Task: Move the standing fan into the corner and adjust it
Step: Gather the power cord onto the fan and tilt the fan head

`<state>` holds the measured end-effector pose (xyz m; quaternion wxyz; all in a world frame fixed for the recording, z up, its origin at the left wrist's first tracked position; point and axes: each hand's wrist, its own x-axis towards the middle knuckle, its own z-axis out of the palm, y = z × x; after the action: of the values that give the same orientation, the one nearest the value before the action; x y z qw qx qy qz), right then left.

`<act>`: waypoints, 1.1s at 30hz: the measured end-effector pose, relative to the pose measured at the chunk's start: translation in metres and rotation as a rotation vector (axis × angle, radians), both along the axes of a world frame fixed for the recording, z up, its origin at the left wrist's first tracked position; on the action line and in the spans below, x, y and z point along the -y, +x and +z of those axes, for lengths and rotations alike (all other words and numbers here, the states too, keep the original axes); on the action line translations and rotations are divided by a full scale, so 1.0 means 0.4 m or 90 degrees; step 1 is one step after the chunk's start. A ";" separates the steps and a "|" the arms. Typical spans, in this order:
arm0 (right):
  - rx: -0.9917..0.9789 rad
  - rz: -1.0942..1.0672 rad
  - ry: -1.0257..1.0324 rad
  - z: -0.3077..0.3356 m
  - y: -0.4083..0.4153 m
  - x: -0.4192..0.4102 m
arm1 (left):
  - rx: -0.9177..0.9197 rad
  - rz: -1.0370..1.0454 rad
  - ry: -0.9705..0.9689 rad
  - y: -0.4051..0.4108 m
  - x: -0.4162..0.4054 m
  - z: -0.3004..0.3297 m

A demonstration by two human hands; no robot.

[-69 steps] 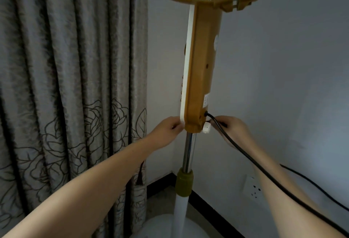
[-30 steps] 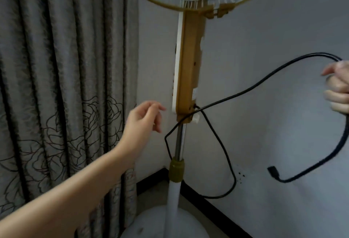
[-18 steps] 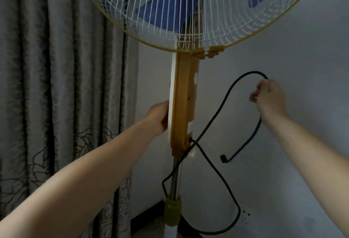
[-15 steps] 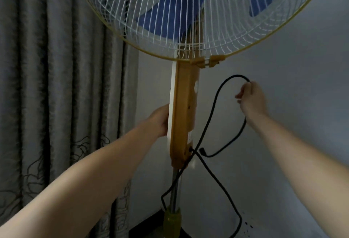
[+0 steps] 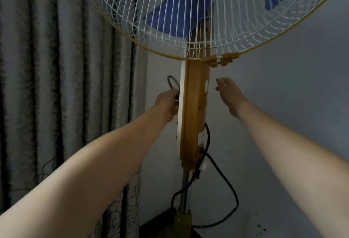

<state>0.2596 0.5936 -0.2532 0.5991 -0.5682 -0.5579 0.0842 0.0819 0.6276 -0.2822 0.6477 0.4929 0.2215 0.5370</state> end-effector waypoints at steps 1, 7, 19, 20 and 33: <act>-0.011 -0.007 0.000 -0.005 0.005 0.012 | 0.069 0.050 -0.014 -0.023 -0.011 0.004; 0.014 -0.018 -0.011 -0.072 0.018 0.126 | 0.244 0.176 -0.019 -0.243 -0.066 0.036; 0.238 0.252 0.066 -0.137 -0.284 0.334 | 0.088 0.285 0.294 -0.429 0.155 -0.068; 0.229 0.281 0.061 -0.127 -0.318 0.330 | 0.058 0.290 0.336 -0.422 0.189 -0.084; -0.098 0.715 -0.076 -0.077 -0.536 0.457 | -0.281 0.392 0.724 -0.404 0.426 -0.261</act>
<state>0.0452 0.4109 -0.2840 0.4677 -0.2095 -0.7235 0.4624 -0.0798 0.4572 -0.3866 0.0450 0.7693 0.1619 0.6164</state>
